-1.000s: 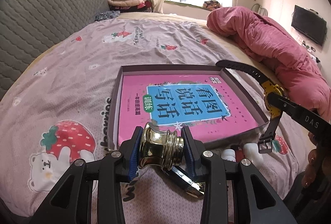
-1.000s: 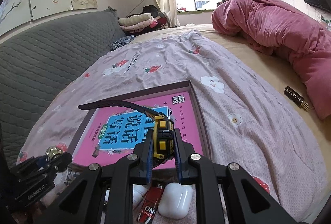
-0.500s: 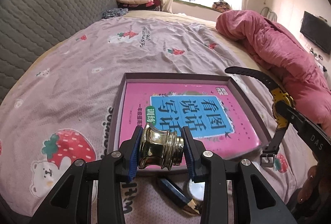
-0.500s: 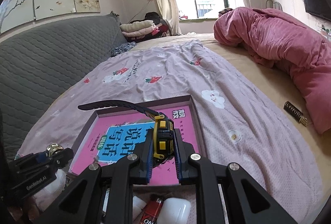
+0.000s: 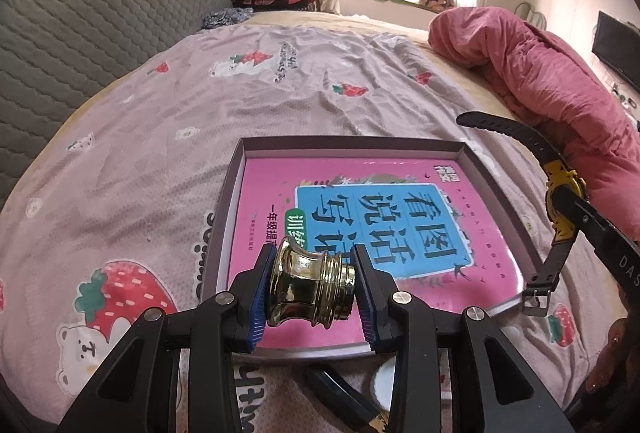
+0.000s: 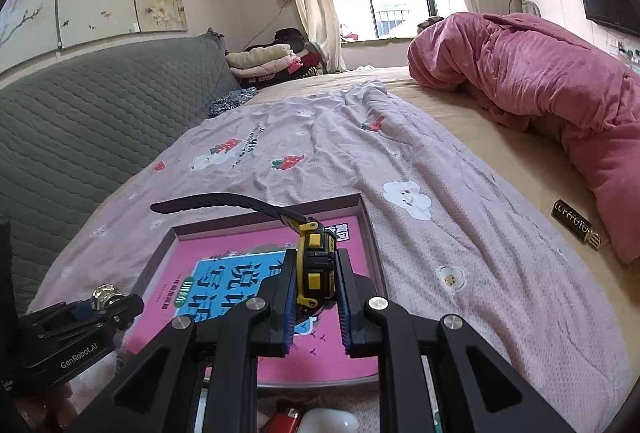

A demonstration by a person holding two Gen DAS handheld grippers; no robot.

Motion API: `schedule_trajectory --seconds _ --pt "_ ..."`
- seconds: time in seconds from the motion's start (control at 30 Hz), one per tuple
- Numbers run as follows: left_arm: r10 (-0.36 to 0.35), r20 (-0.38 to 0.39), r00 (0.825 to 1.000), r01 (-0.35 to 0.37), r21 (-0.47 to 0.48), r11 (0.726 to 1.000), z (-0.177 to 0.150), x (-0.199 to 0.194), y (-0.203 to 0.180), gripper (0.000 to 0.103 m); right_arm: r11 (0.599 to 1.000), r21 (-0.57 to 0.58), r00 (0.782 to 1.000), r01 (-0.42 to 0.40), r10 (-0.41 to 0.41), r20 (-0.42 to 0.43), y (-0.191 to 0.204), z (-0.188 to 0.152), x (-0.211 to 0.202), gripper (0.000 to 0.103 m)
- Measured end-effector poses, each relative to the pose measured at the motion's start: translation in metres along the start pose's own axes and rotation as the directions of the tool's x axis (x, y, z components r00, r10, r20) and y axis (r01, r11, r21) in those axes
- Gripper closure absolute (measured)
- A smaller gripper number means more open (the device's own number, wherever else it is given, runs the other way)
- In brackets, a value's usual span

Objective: Organize rigid objects
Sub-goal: 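Lift the brass knob with the left tool while the right tool carries the watch toward the tray, then lower the brass knob onto the pink book while the right tool lowers the watch beside it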

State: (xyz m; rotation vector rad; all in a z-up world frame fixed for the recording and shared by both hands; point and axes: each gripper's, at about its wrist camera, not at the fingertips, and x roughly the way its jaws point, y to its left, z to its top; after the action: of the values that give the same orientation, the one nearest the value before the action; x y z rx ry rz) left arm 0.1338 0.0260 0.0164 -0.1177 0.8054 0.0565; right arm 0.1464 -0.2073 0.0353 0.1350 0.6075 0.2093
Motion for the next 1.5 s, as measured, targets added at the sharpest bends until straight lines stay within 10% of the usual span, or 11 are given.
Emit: schedule_trajectory --seconds 1.5 --pt "-0.004 -0.066 0.998 0.005 0.016 1.0 -0.024 0.054 0.009 0.065 0.966 -0.24 0.988 0.098 -0.123 -0.09 0.024 -0.043 0.028 0.092"
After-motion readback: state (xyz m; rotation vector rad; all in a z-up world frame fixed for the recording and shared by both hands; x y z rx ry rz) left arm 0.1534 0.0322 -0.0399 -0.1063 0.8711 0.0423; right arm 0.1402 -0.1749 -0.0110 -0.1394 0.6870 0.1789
